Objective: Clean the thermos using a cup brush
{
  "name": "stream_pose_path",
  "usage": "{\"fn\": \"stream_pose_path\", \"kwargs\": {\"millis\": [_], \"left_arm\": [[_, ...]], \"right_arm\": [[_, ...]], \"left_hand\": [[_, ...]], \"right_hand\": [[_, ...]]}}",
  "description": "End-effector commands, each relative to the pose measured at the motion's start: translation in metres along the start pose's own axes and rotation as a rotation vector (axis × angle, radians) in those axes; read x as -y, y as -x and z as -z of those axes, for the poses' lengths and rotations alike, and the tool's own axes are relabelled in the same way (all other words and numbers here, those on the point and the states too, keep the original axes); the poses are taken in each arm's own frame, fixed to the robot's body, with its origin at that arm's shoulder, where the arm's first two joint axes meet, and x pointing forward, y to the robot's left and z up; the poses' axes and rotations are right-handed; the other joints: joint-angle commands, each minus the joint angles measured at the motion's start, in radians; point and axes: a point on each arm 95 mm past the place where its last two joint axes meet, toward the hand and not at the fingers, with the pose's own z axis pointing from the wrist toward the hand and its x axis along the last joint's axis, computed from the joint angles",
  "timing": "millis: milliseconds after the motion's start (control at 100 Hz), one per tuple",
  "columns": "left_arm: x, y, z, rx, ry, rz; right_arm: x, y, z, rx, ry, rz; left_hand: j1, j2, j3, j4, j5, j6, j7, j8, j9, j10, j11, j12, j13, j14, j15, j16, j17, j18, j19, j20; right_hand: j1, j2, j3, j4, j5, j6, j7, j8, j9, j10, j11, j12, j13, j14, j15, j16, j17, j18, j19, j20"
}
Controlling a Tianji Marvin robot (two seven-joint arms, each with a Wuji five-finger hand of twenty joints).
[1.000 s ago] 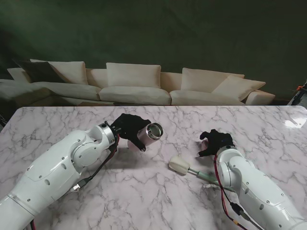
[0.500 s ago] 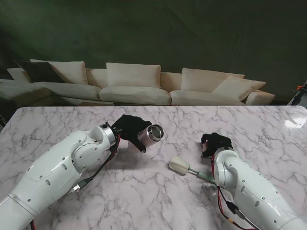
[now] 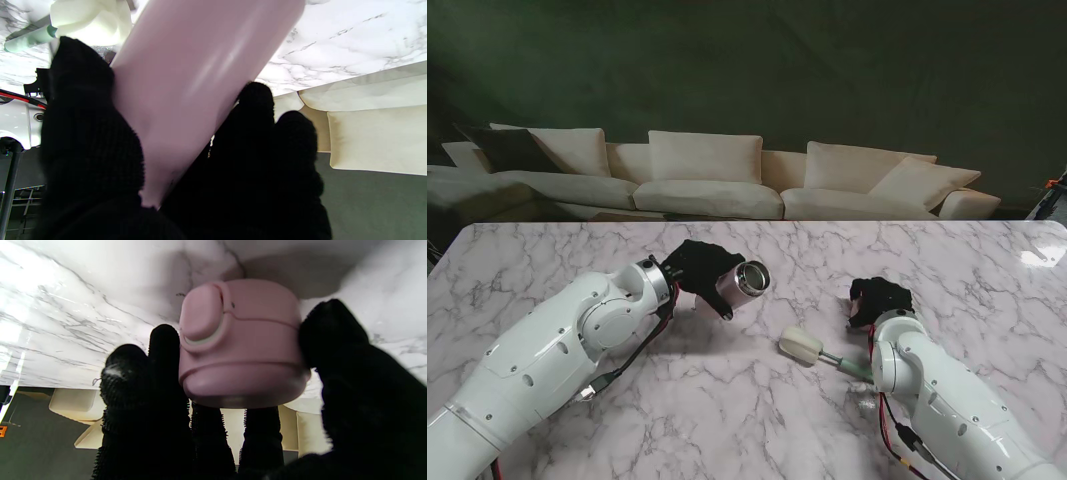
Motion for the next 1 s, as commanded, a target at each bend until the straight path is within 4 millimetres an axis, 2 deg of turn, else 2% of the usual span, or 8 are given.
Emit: {"fn": "stream_pose_path", "kwargs": {"millis": [0,160,290,430,740,990], "left_arm": [[0.002,-0.001,-0.002,-0.004,0.006,-0.002],[0.001,-0.001,-0.002,-0.004,0.009,-0.001],[0.001,-0.001,-0.002,-0.004,0.012,-0.001],[0.001,-0.002,-0.002,-0.006,0.005,-0.002],[0.004,-0.003,0.001,-0.012,-0.017,-0.005],[0.004,-0.008,-0.003,-0.026,-0.004,0.000]], "right_arm": [[-0.003,-0.004,0.002,-0.010,0.022,-0.005],[-0.008,-0.004,0.004,-0.013,0.059,-0.040],[-0.019,-0.003,0.009,-0.021,0.099,-0.089],[-0.042,-0.004,0.025,-0.060,0.169,-0.172],[-0.099,-0.013,0.073,-0.191,0.352,-0.381],[-0.127,-0.034,0.097,-0.312,0.418,-0.510]], "left_hand": [[0.279,0.341,0.484,0.084,0.091,-0.212,0.133,0.077,0.023,-0.055,0.112,0.035,0.024,-0.004,0.032,0.000,-0.008,-0.066,0.033,0.008],[0.279,0.341,0.483,0.084,0.091,-0.212,0.133,0.077,0.023,-0.055,0.113,0.035,0.025,-0.005,0.032,0.000,-0.007,-0.066,0.033,0.008],[0.279,0.341,0.483,0.084,0.091,-0.213,0.132,0.077,0.024,-0.056,0.113,0.035,0.025,-0.004,0.032,0.000,-0.007,-0.066,0.033,0.007],[0.279,0.341,0.482,0.083,0.090,-0.212,0.131,0.076,0.023,-0.055,0.113,0.035,0.025,-0.004,0.032,0.000,-0.007,-0.066,0.034,0.007],[0.280,0.339,0.482,0.084,0.090,-0.209,0.131,0.074,0.023,-0.052,0.113,0.034,0.024,-0.003,0.033,0.000,-0.008,-0.065,0.034,0.007],[0.282,0.337,0.483,0.085,0.093,-0.204,0.130,0.073,0.025,-0.050,0.114,0.033,0.026,-0.002,0.035,0.000,-0.006,-0.063,0.036,0.007]], "right_hand": [[0.291,0.071,0.223,0.051,0.115,-0.051,0.177,0.052,0.102,-0.071,0.102,0.063,0.093,-0.122,0.162,0.033,0.054,-0.132,0.043,0.022],[0.308,0.049,0.294,0.042,0.175,-0.055,0.191,0.081,0.144,-0.084,0.106,0.075,0.129,-0.130,0.188,0.026,0.089,-0.152,0.062,0.036],[0.315,0.042,0.312,0.041,0.196,-0.055,0.190,0.088,0.159,-0.087,0.107,0.078,0.144,-0.133,0.196,0.027,0.103,-0.156,0.068,0.040],[0.311,0.039,0.315,0.037,0.184,-0.051,0.184,0.092,0.161,-0.086,0.104,0.079,0.146,-0.135,0.196,0.027,0.105,-0.158,0.068,0.043],[0.316,0.050,0.320,0.036,0.189,-0.035,0.177,0.092,0.164,-0.079,0.098,0.081,0.144,-0.124,0.195,0.030,0.102,-0.146,0.066,0.046],[0.317,0.049,0.323,0.034,0.194,-0.031,0.172,0.091,0.169,-0.076,0.093,0.081,0.149,-0.123,0.192,0.032,0.106,-0.143,0.067,0.048]]}}
